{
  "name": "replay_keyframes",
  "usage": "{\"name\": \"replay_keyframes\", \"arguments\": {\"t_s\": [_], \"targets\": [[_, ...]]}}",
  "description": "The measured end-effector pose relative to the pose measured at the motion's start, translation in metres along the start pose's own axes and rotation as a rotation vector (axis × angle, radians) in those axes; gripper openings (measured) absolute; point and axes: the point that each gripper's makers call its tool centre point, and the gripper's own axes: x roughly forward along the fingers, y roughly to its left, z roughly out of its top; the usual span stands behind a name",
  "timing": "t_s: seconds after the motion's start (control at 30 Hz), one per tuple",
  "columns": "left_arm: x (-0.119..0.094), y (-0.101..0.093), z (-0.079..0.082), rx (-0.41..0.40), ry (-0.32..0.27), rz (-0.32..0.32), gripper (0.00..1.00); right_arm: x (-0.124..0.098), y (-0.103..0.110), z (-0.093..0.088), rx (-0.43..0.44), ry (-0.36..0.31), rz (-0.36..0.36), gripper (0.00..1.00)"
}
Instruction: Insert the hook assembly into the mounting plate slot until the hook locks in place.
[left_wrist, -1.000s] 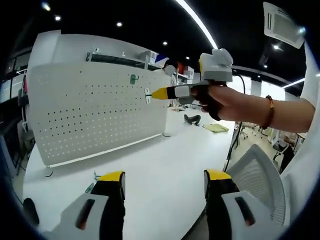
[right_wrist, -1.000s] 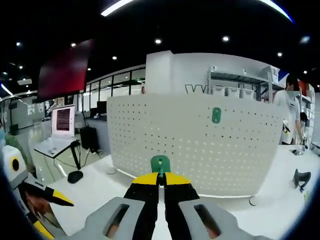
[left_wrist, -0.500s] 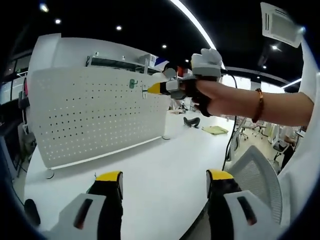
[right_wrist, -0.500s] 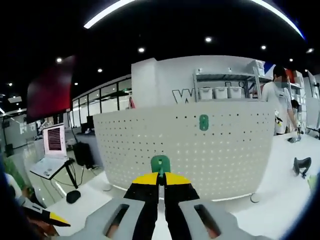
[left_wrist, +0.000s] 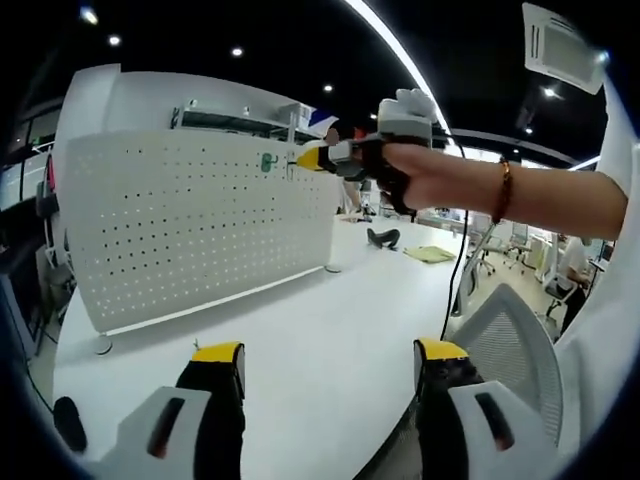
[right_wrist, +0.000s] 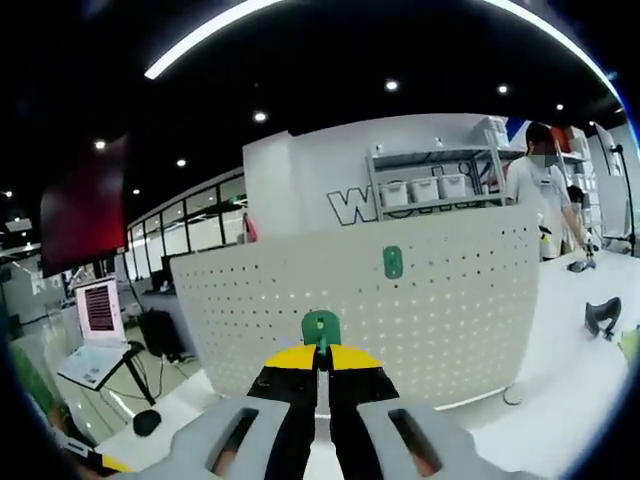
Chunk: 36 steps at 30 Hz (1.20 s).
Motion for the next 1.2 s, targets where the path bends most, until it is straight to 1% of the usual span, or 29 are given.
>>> {"name": "replay_keyframes", "arguments": {"t_s": [0.1,0.3,0.4,0.47,0.53,0.6,0.63,0.77,0.87,0.93,1.13,1.2], "targets": [[-0.001,0.003,0.0,0.002,-0.003,0.001,0.7,0.004,0.0,0.004,-0.016,-0.008,-0.015,0.01],[-0.001,0.011,0.003,0.002,-0.004,-0.002,0.71,0.014,-0.001,0.009,-0.009,-0.017,-0.02,0.01],[-0.001,0.013,0.005,0.01,-0.006,-0.005,0.72,0.021,-0.002,0.01,-0.011,-0.017,-0.02,0.01],[-0.002,0.014,0.007,0.028,-0.019,-0.002,0.73,0.023,-0.002,0.011,-0.017,-0.018,-0.021,0.01],[-0.002,0.013,0.007,0.033,-0.019,-0.01,0.73,0.026,-0.001,0.013,-0.007,-0.02,-0.018,0.01],[-0.002,0.013,0.007,0.05,-0.015,-0.015,0.74,0.03,0.0,0.017,-0.014,-0.028,-0.022,0.01],[-0.002,0.013,0.007,0.051,-0.015,-0.016,0.74,0.035,-0.001,0.018,-0.013,-0.03,-0.022,0.01],[-0.001,0.017,0.003,0.051,0.0,-0.017,0.74,0.043,-0.002,0.022,-0.018,-0.033,-0.026,0.01],[-0.001,0.018,0.001,0.038,-0.002,-0.023,0.74,0.046,-0.002,0.022,-0.011,-0.033,-0.028,0.01],[0.0,0.017,0.0,0.044,0.0,-0.031,0.75,0.048,-0.002,0.023,-0.01,-0.034,-0.033,0.01],[0.005,0.023,0.0,0.029,-0.011,-0.024,0.75,0.057,0.001,0.025,-0.066,-0.03,-0.044,0.01],[0.007,0.025,0.0,0.024,-0.015,-0.022,0.75,0.061,0.001,0.025,-0.068,-0.028,-0.046,0.01]]}}
